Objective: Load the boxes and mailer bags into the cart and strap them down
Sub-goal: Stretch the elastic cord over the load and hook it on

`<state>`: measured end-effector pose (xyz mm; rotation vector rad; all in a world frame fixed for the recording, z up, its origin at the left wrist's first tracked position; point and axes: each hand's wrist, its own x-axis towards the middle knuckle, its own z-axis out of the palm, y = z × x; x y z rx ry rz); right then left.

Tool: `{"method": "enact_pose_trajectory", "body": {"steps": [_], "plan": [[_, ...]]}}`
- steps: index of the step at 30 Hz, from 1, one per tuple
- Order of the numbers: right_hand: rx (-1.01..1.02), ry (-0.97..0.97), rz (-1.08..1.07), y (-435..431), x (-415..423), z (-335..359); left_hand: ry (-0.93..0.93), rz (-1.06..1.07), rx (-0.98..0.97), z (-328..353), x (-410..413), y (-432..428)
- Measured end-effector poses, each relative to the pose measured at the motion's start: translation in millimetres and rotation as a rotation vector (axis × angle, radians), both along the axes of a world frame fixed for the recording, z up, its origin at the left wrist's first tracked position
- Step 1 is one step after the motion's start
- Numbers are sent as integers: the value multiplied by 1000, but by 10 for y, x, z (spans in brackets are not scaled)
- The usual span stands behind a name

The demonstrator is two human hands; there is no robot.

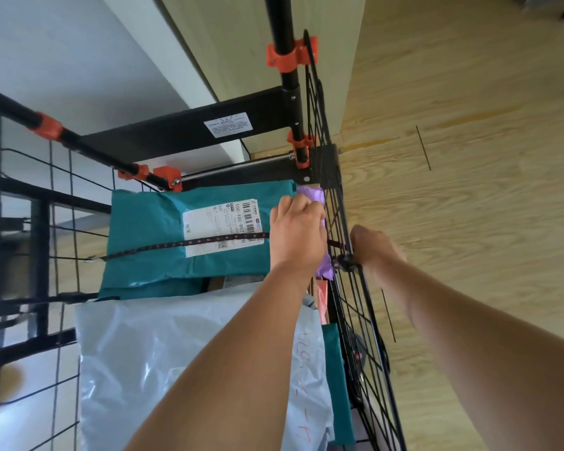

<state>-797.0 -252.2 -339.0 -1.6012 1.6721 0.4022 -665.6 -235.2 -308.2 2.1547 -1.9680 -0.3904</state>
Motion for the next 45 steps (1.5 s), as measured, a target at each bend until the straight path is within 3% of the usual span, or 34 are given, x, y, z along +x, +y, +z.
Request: {"method": "enact_pose_trajectory", "body": {"steps": [6,13,18,23,26,29,32,35,41,45], "plan": [[95,-18,-64,390,-259,181,48,57,67,242,-103,241],[-19,-23,-120,598,-274,406,158,105,189,364,-304,649],[-99,-2,-122,495,-322,319,167,106,158,292,-319,679],[-171,216,-2,469,-245,157,141,72,163,190,-209,557],[-94,289,94,430,-222,100,118,50,190,173,-221,491],[-57,112,-54,351,-171,8,111,65,195,161,-229,439],[-258,-49,-247,276,-126,-16,124,102,225,154,-213,423],[-377,-115,-197,224,-130,1,119,99,249,157,-208,424],[-249,13,-17,276,-137,-30,126,101,258,160,-216,414],[-157,139,-36,340,-221,47,110,96,256,177,-220,408]]}}
